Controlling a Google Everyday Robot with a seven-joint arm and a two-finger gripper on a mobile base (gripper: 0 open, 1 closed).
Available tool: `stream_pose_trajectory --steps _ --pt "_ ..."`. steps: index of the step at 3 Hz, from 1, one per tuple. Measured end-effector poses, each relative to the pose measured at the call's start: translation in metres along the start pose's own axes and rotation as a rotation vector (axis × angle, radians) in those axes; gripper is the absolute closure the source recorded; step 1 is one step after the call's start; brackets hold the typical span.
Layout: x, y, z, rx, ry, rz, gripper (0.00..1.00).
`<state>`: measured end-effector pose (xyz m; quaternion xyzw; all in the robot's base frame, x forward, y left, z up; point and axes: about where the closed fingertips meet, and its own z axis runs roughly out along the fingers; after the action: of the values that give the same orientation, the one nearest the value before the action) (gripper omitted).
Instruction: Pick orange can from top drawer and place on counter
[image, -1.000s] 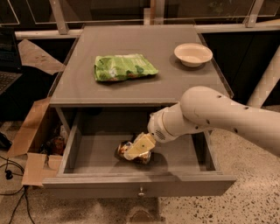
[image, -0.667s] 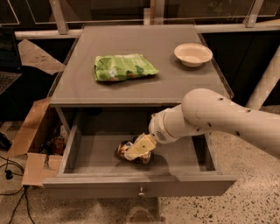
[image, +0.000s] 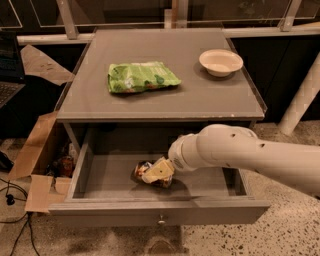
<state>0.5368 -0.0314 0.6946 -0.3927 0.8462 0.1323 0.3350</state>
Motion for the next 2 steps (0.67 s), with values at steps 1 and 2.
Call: stream_pose_trajectory --steps 1,2 --pt "-0.003 -0.012 0.014 0.053 -0.025 0.014 0.00" --pt "-0.004 -0.016 0.026 0.061 -0.042 0.013 0.00"
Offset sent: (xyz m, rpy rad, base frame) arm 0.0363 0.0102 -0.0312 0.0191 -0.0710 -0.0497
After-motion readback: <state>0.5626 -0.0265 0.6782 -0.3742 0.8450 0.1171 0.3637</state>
